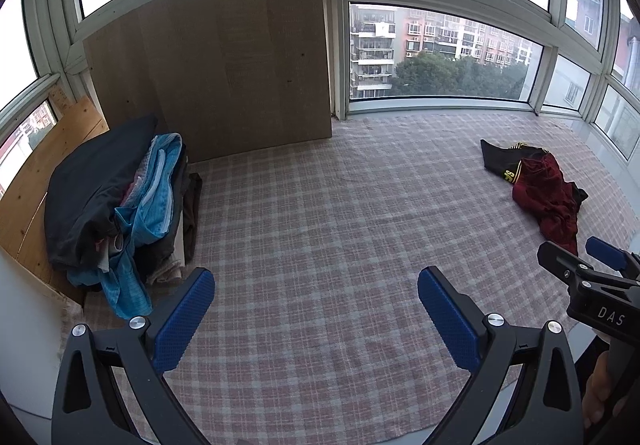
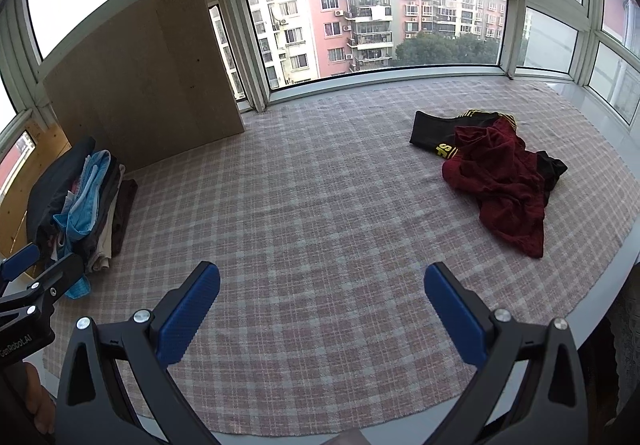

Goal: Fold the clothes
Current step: 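Move both tools toward the black and red clothes on the blanket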

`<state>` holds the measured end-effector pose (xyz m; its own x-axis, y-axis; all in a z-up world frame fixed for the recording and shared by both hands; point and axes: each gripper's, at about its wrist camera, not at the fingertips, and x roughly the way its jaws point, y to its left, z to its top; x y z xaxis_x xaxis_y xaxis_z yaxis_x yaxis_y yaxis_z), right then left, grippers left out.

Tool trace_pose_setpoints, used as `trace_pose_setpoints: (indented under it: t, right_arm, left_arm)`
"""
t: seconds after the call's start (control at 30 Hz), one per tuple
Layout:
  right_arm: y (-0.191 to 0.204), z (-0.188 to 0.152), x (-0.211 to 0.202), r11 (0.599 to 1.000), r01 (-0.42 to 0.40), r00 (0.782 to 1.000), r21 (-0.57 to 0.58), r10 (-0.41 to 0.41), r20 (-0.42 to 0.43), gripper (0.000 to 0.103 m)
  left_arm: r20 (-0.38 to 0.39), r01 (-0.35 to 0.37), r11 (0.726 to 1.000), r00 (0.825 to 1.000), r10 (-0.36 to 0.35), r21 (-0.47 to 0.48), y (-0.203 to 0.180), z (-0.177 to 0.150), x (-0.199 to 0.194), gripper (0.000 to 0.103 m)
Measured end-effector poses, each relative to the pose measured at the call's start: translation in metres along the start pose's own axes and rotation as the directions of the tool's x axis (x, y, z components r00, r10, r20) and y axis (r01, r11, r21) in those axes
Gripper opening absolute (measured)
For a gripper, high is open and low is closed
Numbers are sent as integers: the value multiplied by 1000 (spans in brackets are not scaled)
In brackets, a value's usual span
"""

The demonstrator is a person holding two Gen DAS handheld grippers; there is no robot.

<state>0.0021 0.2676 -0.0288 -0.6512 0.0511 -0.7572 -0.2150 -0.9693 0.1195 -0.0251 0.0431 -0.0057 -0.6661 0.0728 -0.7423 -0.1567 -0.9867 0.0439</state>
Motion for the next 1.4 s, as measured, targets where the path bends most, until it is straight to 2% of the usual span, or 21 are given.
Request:
trace_pose_setpoints:
  t: [0.5, 0.8, 1.4]
  right_arm:
    - [-37, -9, -17, 995, 70, 997, 66, -71, 13, 103]
    - [-73, -10, -25, 991, 87, 996, 106, -90, 20, 103]
    - [-157, 23, -10, 991, 64, 997, 120, -67, 25, 103]
  left_arm:
    - [4, 60, 996, 998, -60, 67, -34, 4, 1, 102]
    - [9, 87, 991, 996, -89, 104, -66, 9, -1, 102]
    - [20, 57, 992, 998, -60, 113, -148, 31, 1, 102]
